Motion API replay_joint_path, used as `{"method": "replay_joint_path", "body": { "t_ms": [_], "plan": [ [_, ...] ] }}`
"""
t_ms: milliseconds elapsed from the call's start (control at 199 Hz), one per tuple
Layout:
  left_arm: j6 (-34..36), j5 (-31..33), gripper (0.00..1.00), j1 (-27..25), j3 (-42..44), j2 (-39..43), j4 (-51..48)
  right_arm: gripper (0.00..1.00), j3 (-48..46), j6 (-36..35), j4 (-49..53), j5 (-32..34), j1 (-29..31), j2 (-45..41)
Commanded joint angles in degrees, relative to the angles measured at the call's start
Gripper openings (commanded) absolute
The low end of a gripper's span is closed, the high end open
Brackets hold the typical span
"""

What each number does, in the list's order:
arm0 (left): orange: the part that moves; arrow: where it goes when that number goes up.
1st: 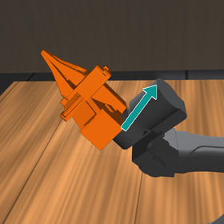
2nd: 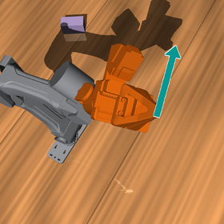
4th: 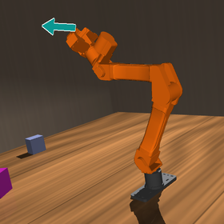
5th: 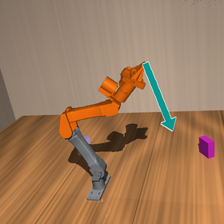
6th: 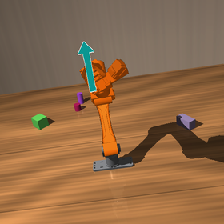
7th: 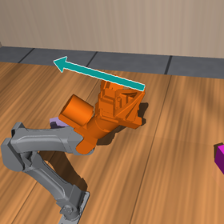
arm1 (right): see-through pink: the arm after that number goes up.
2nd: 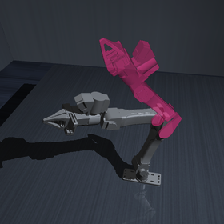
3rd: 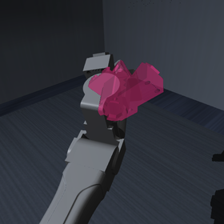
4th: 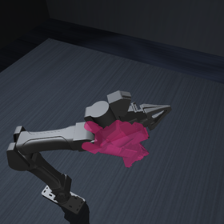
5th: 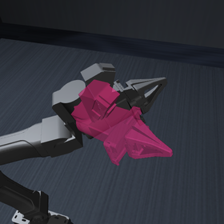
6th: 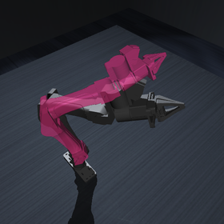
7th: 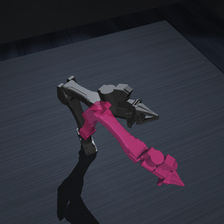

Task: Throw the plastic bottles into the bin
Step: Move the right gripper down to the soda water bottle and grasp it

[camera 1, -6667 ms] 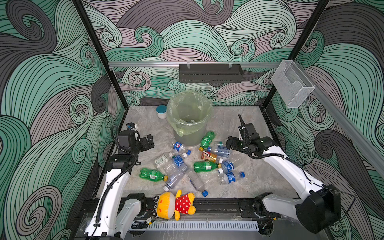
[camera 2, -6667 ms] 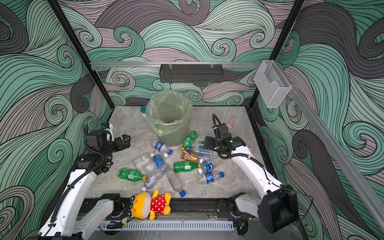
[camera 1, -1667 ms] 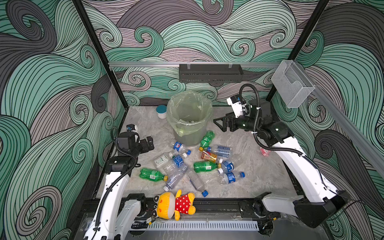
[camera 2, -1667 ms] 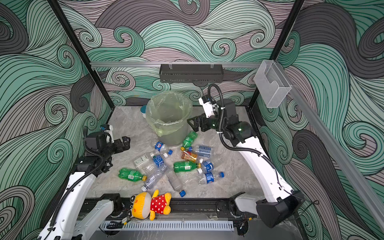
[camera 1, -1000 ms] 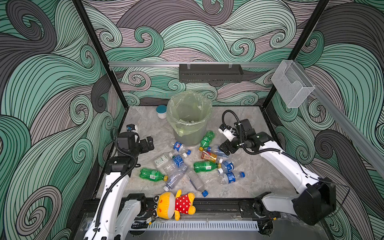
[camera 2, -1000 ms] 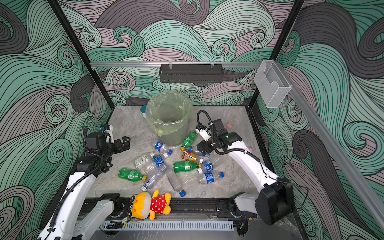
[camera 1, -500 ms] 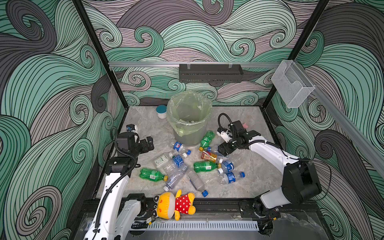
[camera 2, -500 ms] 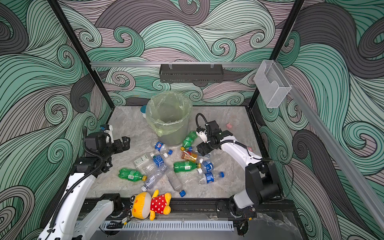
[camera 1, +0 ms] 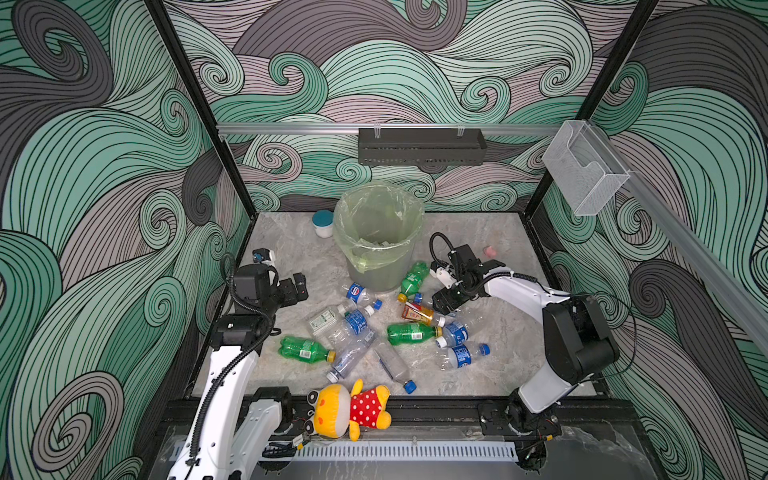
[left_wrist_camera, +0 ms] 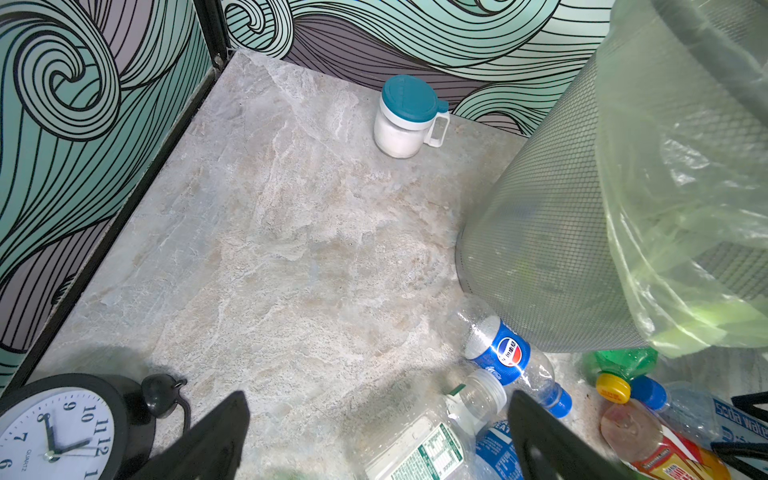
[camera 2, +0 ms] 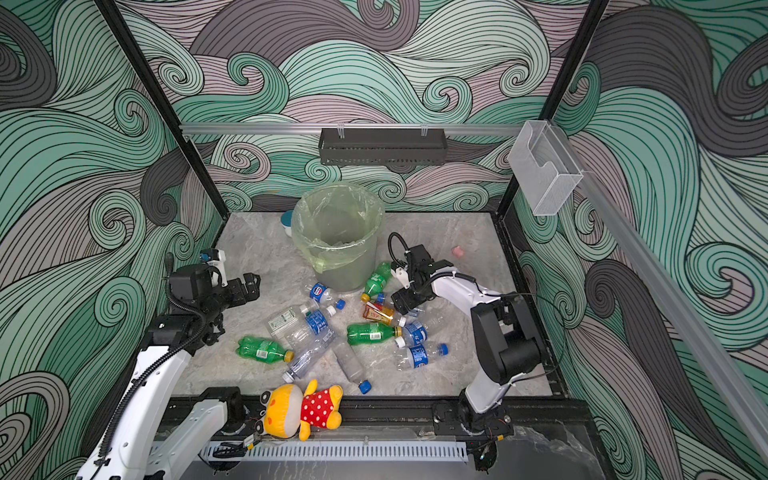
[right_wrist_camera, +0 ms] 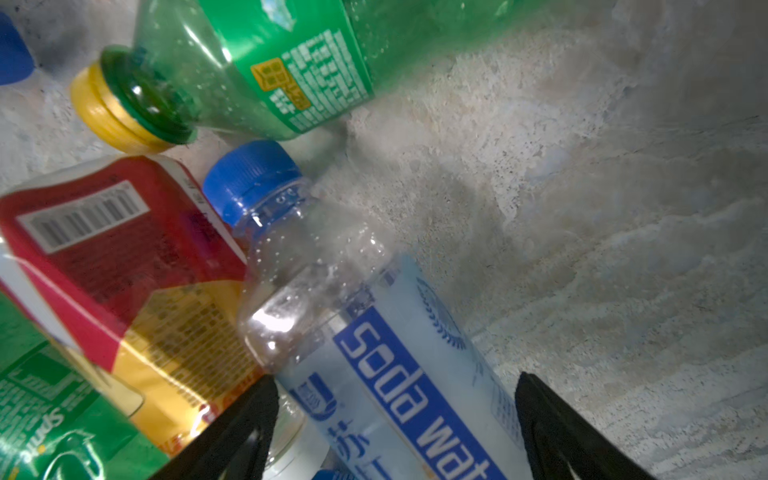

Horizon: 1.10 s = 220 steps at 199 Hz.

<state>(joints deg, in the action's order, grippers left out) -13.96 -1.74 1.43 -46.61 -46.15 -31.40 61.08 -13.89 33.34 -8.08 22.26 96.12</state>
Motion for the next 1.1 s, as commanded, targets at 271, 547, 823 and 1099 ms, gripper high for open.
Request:
{"method": "replay_joint_path", "body": {
  "t_ms": [271,547,823,1099],
  "plan": [
    [0.6,-0.3,0.99,0.5,-0.4,0.5,-0.9,0.75,2.5,6.0,1.0,4.5,-1.4,3.6],
    [0.6,-0.6,0.99,0.5,-0.6,0.1,-0.7,0.63,2.0,9.6,0.5,6.6,-2.0,1.6],
    [0.6,-0.6,0.99,0.5,-0.4,0.7,-0.9,0.52,1.9,14.4,0.4,5.9,-5.3,-0.8],
    [0.6,-0.6,0.99,0.5,-0.3,0.9,-0.9,0.45,1.7,17.8,1.0,5.0,-7.8,-7.5]
  ]
}}
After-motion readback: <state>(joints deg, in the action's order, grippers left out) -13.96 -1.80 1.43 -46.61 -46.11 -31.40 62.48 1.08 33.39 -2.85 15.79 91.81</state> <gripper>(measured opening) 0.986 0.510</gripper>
